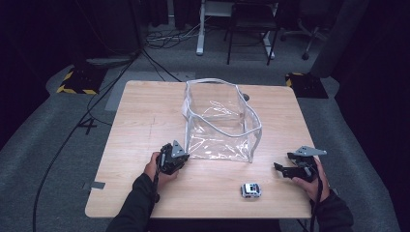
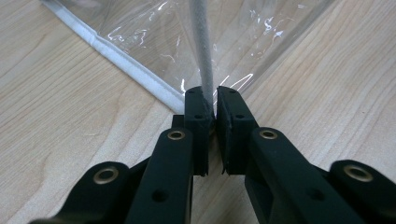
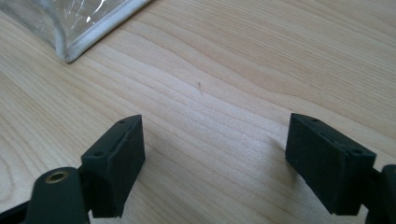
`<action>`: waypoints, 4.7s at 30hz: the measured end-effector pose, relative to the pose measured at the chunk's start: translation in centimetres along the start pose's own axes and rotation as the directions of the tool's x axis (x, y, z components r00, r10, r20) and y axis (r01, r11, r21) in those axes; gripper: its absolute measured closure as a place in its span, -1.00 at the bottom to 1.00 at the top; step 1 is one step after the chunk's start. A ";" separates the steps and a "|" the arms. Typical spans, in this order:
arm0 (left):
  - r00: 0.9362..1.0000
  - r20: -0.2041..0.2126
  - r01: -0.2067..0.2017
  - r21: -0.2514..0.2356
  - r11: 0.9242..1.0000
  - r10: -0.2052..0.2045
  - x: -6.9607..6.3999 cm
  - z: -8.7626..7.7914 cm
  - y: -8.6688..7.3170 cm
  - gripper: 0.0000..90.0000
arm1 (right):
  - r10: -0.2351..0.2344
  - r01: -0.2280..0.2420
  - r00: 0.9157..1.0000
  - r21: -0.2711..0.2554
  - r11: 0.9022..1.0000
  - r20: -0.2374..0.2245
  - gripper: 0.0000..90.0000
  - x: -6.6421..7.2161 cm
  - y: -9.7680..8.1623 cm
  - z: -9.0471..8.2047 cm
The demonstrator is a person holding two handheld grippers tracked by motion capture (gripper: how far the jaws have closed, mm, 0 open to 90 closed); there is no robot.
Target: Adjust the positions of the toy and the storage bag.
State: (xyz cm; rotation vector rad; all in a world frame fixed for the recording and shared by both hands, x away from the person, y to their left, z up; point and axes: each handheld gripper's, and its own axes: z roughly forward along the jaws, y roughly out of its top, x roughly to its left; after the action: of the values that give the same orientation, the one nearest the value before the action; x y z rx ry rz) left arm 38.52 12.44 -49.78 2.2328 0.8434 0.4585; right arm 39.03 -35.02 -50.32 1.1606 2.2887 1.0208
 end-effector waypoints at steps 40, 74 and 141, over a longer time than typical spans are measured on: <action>0.996 -0.043 0.079 0.043 0.996 -0.077 0.8 -5.3 -5.1 0.68 | -0.003 0.003 1.000 -0.001 1.000 -0.003 -0.56 0.0 0.0 -0.1; 0.992 0.029 0.124 0.044 0.991 -0.125 2.7 0.9 0.1 -0.52 | -0.004 0.004 1.000 -0.002 1.000 -0.004 -0.56 0.0 0.0 0.0; 0.985 -0.034 0.173 0.066 0.983 -0.172 1.8 -9.1 -9.8 -0.78 | -0.249 0.255 0.924 -0.016 0.967 -0.291 -0.66 6.6 -2.6 -3.1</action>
State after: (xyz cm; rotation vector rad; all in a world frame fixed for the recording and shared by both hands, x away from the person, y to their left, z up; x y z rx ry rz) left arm 30.71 23.39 -50.33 2.1958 1.0719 0.3843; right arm 31.89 -32.11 -50.29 0.7323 2.5982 1.1283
